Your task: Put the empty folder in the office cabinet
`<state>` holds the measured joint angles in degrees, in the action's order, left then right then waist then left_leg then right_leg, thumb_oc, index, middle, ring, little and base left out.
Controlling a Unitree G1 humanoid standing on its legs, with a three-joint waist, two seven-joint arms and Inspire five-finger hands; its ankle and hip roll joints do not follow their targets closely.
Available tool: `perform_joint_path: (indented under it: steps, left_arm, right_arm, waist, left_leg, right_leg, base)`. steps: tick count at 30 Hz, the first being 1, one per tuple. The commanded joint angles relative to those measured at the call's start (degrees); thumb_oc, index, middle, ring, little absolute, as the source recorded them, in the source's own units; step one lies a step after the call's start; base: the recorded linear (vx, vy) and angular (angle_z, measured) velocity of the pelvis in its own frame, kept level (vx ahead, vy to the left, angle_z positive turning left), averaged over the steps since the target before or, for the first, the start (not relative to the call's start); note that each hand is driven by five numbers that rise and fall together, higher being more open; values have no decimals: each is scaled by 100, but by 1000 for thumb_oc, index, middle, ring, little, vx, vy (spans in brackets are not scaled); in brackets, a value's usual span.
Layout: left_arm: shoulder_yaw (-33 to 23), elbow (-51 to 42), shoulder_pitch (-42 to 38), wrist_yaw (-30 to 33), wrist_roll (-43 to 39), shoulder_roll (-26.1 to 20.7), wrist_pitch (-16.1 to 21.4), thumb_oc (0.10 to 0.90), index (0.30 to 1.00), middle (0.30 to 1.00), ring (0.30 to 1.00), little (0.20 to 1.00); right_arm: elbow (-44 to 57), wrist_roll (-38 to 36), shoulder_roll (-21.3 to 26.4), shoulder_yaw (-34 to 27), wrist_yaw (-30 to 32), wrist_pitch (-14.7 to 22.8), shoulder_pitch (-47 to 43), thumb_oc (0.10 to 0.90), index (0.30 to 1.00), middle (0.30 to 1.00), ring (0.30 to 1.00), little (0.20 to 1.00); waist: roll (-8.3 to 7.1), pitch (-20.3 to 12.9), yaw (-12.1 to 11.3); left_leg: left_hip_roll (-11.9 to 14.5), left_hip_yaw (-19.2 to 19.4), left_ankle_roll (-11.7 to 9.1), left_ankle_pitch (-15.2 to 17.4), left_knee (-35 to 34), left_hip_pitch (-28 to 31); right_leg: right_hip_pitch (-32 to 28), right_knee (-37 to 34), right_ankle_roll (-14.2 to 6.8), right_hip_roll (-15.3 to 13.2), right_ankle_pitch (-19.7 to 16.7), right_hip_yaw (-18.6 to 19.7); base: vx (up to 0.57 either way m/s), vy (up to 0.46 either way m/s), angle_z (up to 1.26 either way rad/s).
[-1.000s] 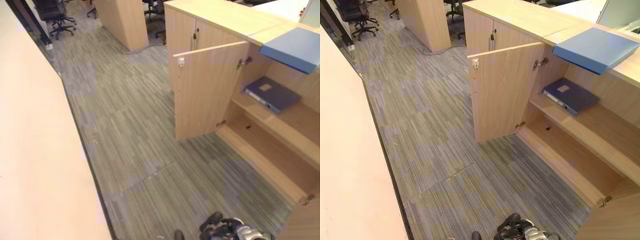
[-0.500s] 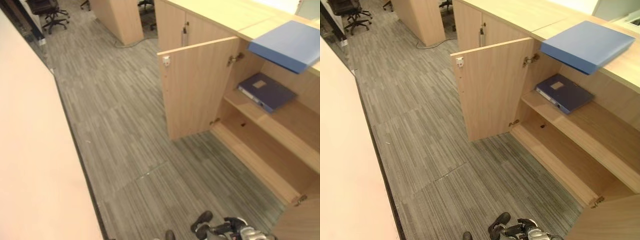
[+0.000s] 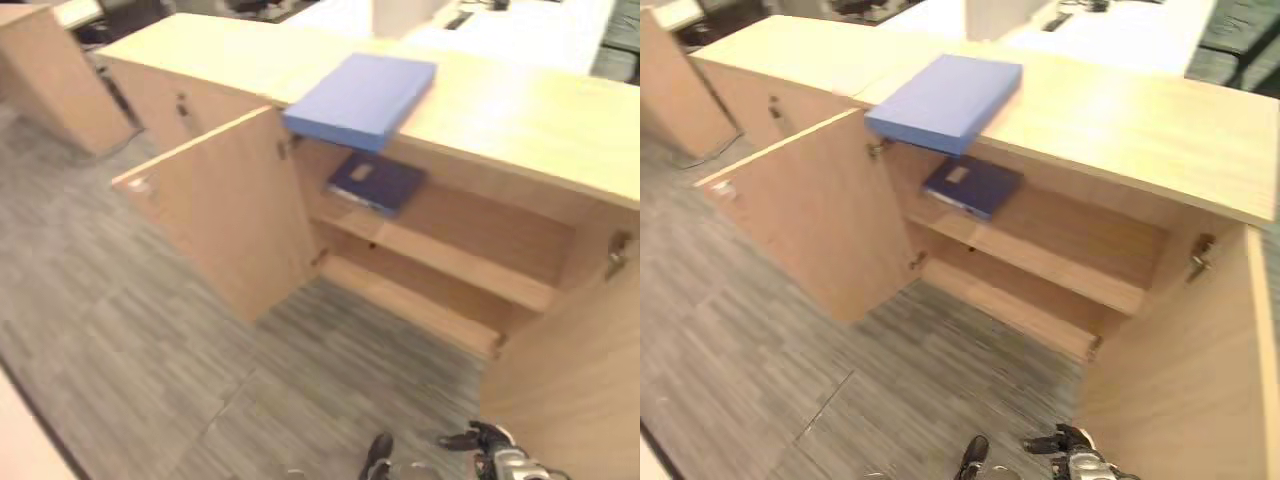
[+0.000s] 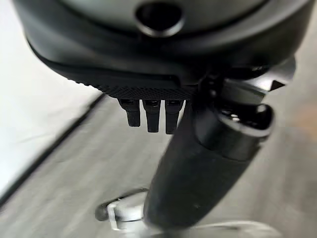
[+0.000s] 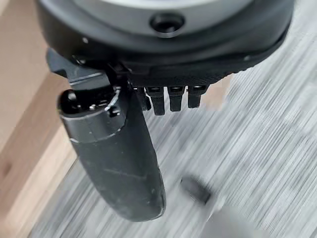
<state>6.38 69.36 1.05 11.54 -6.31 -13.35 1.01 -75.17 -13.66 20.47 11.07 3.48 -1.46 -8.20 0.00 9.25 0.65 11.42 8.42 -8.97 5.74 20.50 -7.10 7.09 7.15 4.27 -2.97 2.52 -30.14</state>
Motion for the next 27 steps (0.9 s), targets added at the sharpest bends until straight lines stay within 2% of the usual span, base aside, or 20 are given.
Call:
perform_joint_path:
  steps: [1,2,3,5,6,7,8,9,10,12,13,18,19,22,27]
  left_arm:
    - [22,-175,-16,-5,-116,-247,163,800,900,900,900,900]
    - [4,-209,8,0,-139,-264,174,800,900,900,900,900]
    - [5,-210,11,-1,-140,-265,174,800,900,900,900,900]
    - [-58,-260,37,32,-214,-290,210,800,900,900,900,900]
    - [-62,-279,42,47,-233,-293,227,800,900,900,900,900]
    - [-61,-279,43,47,-233,-293,228,800,900,900,900,900]
    - [-44,-283,47,43,-224,-273,254,800,900,900,900,900]
    - [-5,-282,33,11,-200,-251,270,800,900,900,900,900]
    - [-4,-281,32,11,-200,-251,271,800,900,900,900,900]
    - [-12,-242,57,-16,-177,-203,283,800,900,900,900,900]
    - [-14,-165,51,-44,-205,-130,283,800,900,900,900,900]
    - [79,75,-36,-150,-134,-116,251,800,900,900,900,900]
    - [100,107,-84,-191,-101,-147,249,800,900,900,900,900]
    - [118,91,-128,-210,-92,-177,244,800,900,900,900,900]
    - [29,270,-172,-269,-116,-190,222,800,900,900,900,900]
  right_arm:
    - [-213,193,73,-202,53,-25,109,800,900,900,900,900]
    - [-238,220,51,-185,44,-18,144,800,900,900,900,900]
    - [-238,220,49,-185,45,-18,146,800,900,900,900,900]
    - [-278,299,-11,-138,41,6,231,800,900,900,900,900]
    - [-293,329,-28,-119,41,12,271,800,900,900,900,900]
    - [-292,330,-28,-119,41,12,273,800,900,900,900,900]
    - [-307,389,-43,-98,35,32,337,800,900,900,900,900]
    - [-312,472,-46,-60,19,46,370,800,900,900,900,900]
    - [-311,472,-46,-60,19,46,370,800,900,900,900,900]
    - [-319,548,-56,-30,-32,43,362,800,900,900,900,900]
    - [-316,519,-65,-78,-60,46,360,800,900,900,900,900]
    - [-407,544,-140,-151,-157,-20,429,800,900,900,900,900]
    - [-499,646,-189,-133,-202,-73,471,800,900,900,900,900]
    - [-539,680,-247,-121,-244,-104,485,800,900,900,900,900]
    - [-418,620,-376,-122,-339,-105,395,800,900,900,900,900]
  waist:
    - [-170,200,-326]
    - [-179,217,-362]
    - [-182,217,-366]
    - [-166,283,-463]
    - [-161,308,-494]
    - [-163,314,-499]
    - [-145,342,-548]
    - [-60,346,-596]
    - [-61,348,-601]
    - [30,264,-647]
    - [86,177,-647]
    - [-7,11,-575]
    - [-74,-37,-559]
    - [-130,-61,-560]
    - [-227,-203,-589]
  left_leg:
    - [-218,58,376,-502,-1186,138]
    - [-153,-74,327,-794,-1526,46]
    - [-154,-68,322,-816,-1562,67]
    - [-87,-509,220,-1401,-2246,-167]
    - [-88,-669,181,-1501,-2516,-222]
    - [-87,-665,179,-1501,-2519,-212]
    - [-89,-1029,106,-1480,-2550,-527]
    - [-104,-1374,107,-1604,-2550,-692]
    - [-104,-1369,107,-1602,-2550,-689]
    - [-73,-1587,98,-1547,-2550,-522]
    - [-100,-1669,82,-1632,-2550,-398]
    - [-279,-1447,176,-1489,-2550,-206]
    - [-421,-1328,287,-1379,-2550,-131]
    - [-581,-1187,394,-1262,-2510,-95]
    - [-1001,-889,729,-884,-2389,-51]
  right_leg:
    - [-343,139,-748,-669,402,269]
    - [-401,118,-736,-621,409,374]
    - [-403,115,-732,-619,410,379]
    - [-532,106,-707,-468,451,648]
    - [-599,105,-703,-417,491,762]
    - [-605,106,-701,-417,495,766]
    - [-671,112,-703,-362,531,1040]
    - [-645,171,-703,-297,495,1275]
    - [-645,173,-703,-297,495,1279]
    - [-645,208,-772,-194,547,1530]
    - [-685,168,-842,-198,535,1716]
    - [-903,-174,-1004,-433,383,1890]
    - [-973,-321,-1130,-608,242,1945]
    - [-994,-404,-1235,-786,95,1954]
    - [-885,-549,-1479,-1188,-443,1970]
  base:
    - [177,27,-52]
    - [136,27,-53]
    - [114,14,-67]
    - [148,34,-69]
    - [111,36,-52]
    - [162,95,-66]
    - [174,221,-92]
    - [174,222,-81]
    - [131,197,-95]
    - [189,187,-117]
    - [209,221,-93]
    - [260,246,-36]
    - [264,268,-11]
    - [190,253,-25]
    - [161,295,-14]
